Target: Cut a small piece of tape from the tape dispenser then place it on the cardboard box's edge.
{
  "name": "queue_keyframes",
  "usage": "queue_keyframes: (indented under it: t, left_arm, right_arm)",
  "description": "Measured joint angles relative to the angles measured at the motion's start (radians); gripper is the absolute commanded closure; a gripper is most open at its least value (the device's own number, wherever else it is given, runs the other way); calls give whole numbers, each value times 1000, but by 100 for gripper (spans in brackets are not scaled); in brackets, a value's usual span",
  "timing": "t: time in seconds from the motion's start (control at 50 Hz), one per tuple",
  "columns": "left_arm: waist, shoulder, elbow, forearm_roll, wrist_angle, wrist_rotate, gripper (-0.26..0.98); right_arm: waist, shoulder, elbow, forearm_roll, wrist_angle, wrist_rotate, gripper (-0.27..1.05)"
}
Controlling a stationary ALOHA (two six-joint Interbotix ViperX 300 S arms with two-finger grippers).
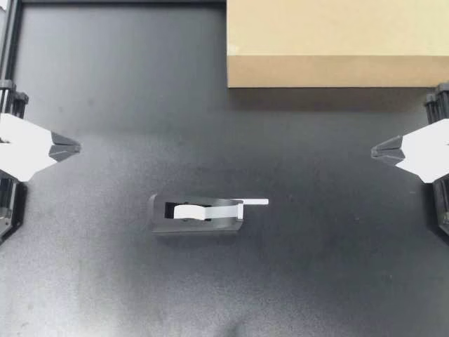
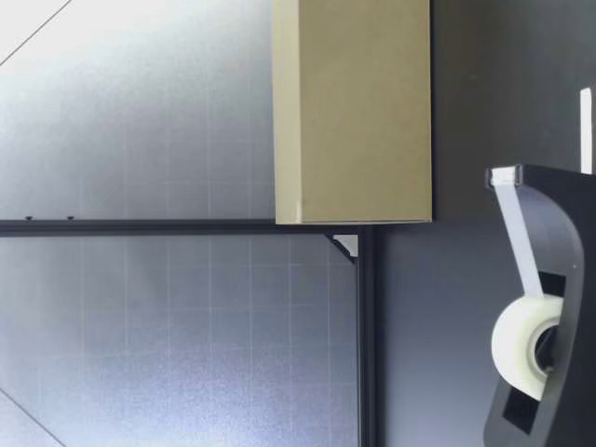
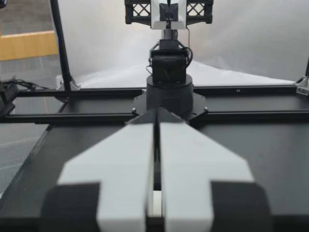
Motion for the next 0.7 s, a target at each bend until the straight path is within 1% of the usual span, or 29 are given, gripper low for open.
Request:
queue_keyframes:
  t: [0.06, 0.2, 0.32, 0.46, 0.52, 0.64, 0.7]
  left_arm:
    - [2, 2, 0, 2, -5, 0, 84]
    - [14, 2, 2, 2, -29, 6, 85]
    - [14, 6, 11, 2, -43, 9, 85]
    - [14, 17, 18, 0, -51, 9, 85]
    - [14, 21, 21, 2, -51, 9, 85]
    - [14, 28, 29, 0, -51, 9, 85]
    - [14, 28, 31, 0, -51, 9, 85]
  right_arm:
    - [0, 0, 0, 0, -2, 0, 90]
    - [-2, 23, -12, 0, -20, 0, 90]
    - [-3, 91, -63, 0, -28, 0, 90]
    - [-17, 258, -163, 23, -11, 5, 90]
    - [-25, 347, -219, 40, 11, 8, 90]
    - [-28, 500, -325, 69, 87, 6, 90]
    - [-29, 580, -388, 81, 158, 8, 90]
